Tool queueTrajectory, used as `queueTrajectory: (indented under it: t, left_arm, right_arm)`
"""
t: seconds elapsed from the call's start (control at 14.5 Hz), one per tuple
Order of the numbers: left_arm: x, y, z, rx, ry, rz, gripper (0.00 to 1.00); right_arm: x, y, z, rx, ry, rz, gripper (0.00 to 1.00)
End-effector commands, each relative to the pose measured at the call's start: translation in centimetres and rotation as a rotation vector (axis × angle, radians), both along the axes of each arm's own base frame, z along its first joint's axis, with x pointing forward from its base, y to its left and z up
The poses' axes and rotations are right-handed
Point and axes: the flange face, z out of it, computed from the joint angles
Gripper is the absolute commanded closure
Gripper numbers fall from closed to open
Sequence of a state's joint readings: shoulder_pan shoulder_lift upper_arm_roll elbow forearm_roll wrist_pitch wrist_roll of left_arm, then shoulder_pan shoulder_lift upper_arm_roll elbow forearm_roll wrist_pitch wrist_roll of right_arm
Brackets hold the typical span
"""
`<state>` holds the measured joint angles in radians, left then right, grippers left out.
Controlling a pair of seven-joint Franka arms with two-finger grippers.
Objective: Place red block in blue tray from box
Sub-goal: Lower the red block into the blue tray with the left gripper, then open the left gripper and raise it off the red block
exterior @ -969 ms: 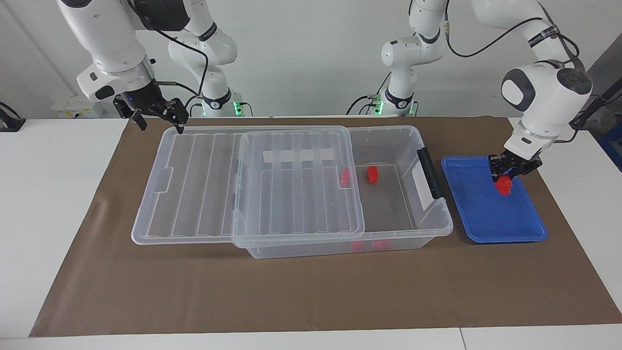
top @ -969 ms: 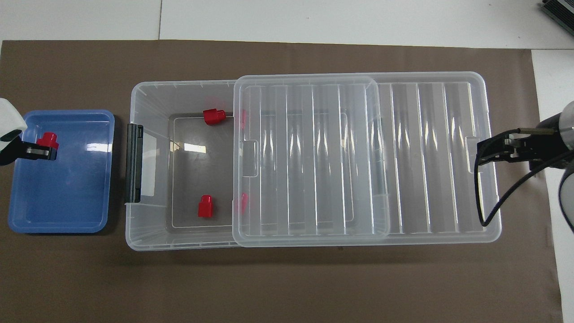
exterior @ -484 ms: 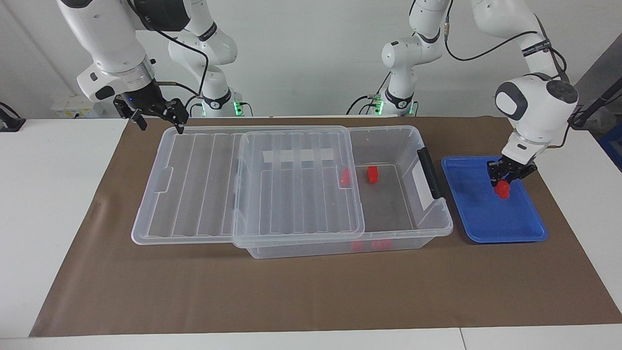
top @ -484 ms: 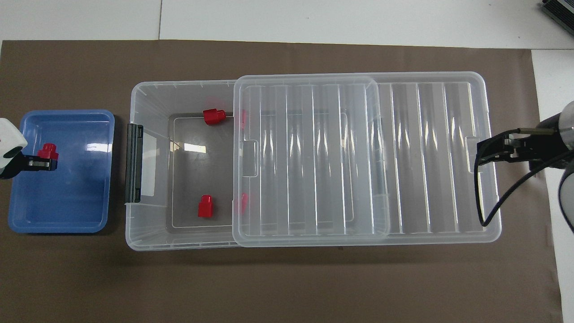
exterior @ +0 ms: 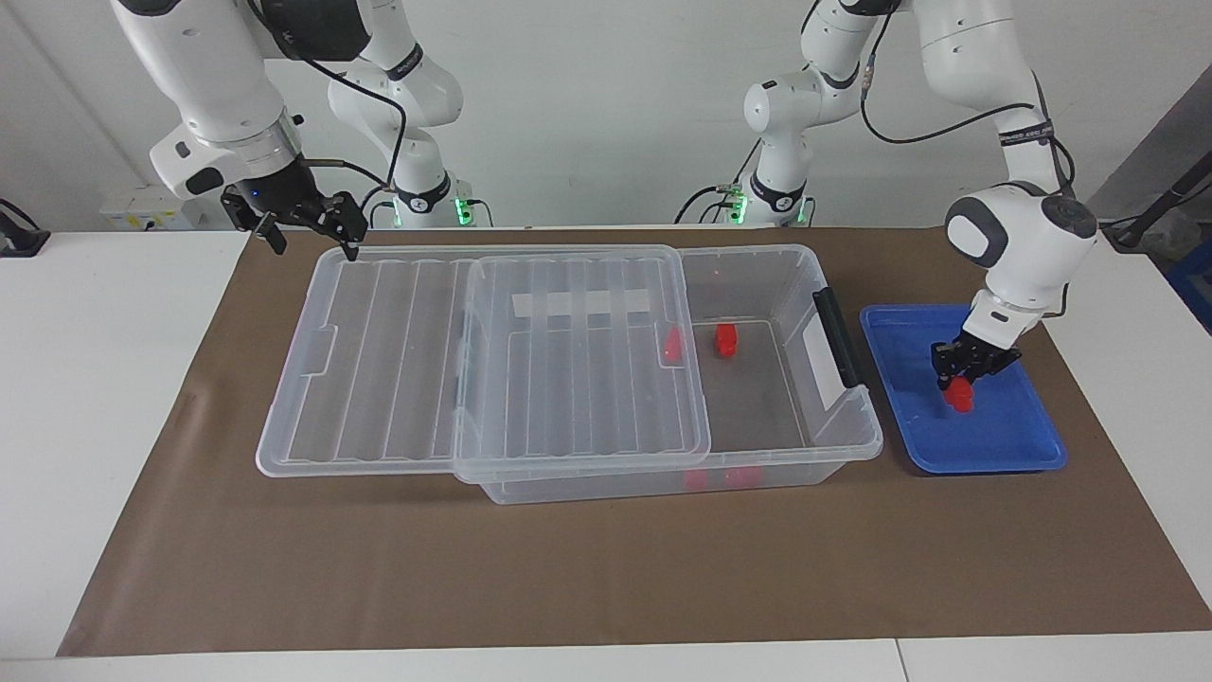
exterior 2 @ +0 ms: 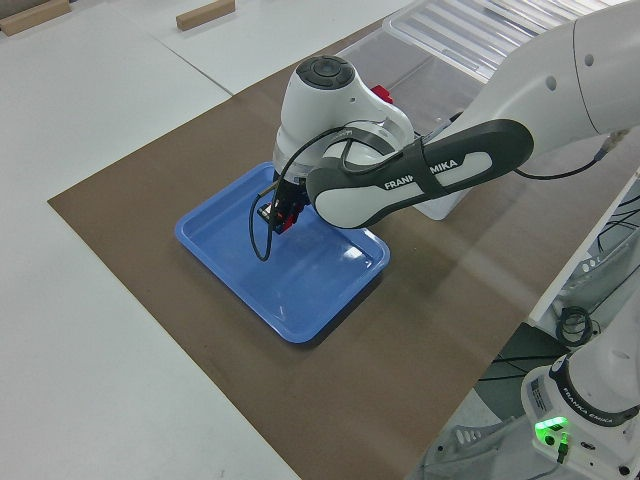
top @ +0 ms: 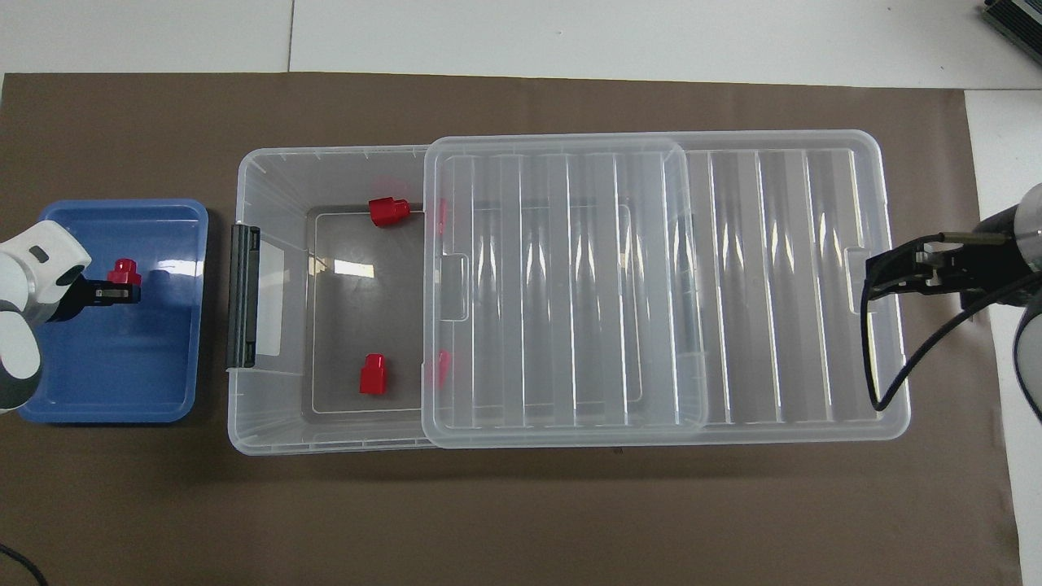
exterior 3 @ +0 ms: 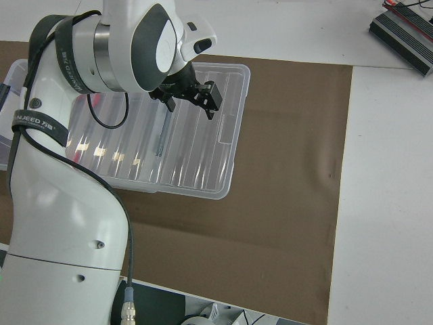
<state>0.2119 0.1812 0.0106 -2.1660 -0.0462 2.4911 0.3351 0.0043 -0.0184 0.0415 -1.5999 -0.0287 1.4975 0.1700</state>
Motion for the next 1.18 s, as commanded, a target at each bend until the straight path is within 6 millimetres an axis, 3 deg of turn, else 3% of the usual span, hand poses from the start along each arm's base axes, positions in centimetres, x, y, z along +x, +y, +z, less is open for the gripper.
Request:
queueTrajectory:
  t: [0.0,0.62,0.69,0.76,0.83,1.11]
  left_arm:
    - [-0.2,-0.3,-0.4,-0.007,-0.021,0.015,0.8]
    - [0.1,-0.2,-2.7,-0.001,-0.027,0.011,0.77]
    - [0.1,-0.2,-2.7,-0.001,-0.027,0.011,0.64]
    - [0.1,-0.3,-2.7,-0.001,-0.027,0.008,0.26]
    - [0.2,-0.5,-2.6,-0.001,-0.029,0.005,0.0]
    - [0.5,-1.1,-2.5,-0.002,-0.026,-0.009,0.0]
  right_arm:
    - [-0.6,-0.2,0.0,0.008,-0.009,0.013,0.0]
    - [-0.6,-0.3,0.0,0.01,-0.009,0.011,0.0]
    - [-0.6,-0.3,0.0,0.01,-0.009,0.012,0.0]
    - [-0.6,-0.2,0.0,0.009,-0.009,0.013,0.0]
    - [-0.6,-0.2,0.0,0.009,-0.009,0.013,0.0]
    - [-0.6,-0.2,0.0,0.009,-0.009,0.013,0.0]
